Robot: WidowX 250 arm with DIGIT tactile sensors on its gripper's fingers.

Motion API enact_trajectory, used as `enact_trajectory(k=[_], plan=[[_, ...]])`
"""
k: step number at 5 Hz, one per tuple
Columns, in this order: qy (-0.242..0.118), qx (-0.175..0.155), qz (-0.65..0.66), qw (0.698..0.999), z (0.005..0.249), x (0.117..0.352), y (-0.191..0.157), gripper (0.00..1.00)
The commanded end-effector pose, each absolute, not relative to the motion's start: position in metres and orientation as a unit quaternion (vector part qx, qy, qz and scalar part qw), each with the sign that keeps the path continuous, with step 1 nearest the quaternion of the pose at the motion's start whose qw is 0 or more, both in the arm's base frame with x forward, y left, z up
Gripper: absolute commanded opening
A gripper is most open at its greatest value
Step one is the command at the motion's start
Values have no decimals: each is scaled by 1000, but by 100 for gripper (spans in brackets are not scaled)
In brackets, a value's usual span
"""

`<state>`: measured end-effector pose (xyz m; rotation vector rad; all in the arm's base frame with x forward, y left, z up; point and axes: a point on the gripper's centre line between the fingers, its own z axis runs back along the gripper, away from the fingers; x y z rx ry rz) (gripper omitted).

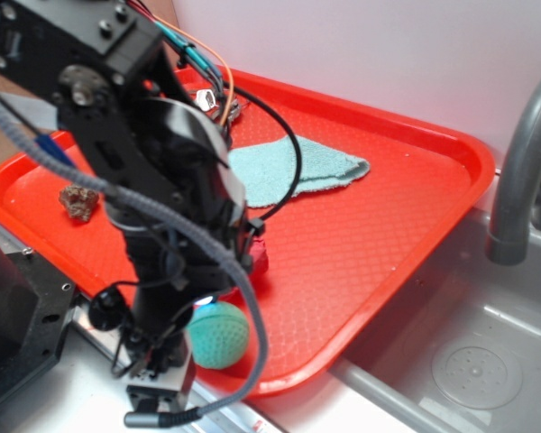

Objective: Grab the green ball.

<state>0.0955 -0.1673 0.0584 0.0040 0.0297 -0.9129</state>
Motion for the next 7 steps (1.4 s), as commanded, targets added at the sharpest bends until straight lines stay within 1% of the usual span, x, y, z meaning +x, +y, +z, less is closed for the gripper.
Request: enact_trajectory(k=[1, 2, 3, 4, 5, 6, 7], plan=[[46, -4, -429, 902, 37, 103, -174, 100], [63, 0, -417, 906, 32, 107, -172, 69], [67, -16, -394, 917, 35, 111, -164, 100], [42, -27, -378, 925, 53, 110, -155, 100], [36, -26, -366, 930, 56, 115, -148, 100], [41, -29, -366, 929, 48, 125, -152, 100], [56, -33, -381, 922, 34, 138, -168, 100]])
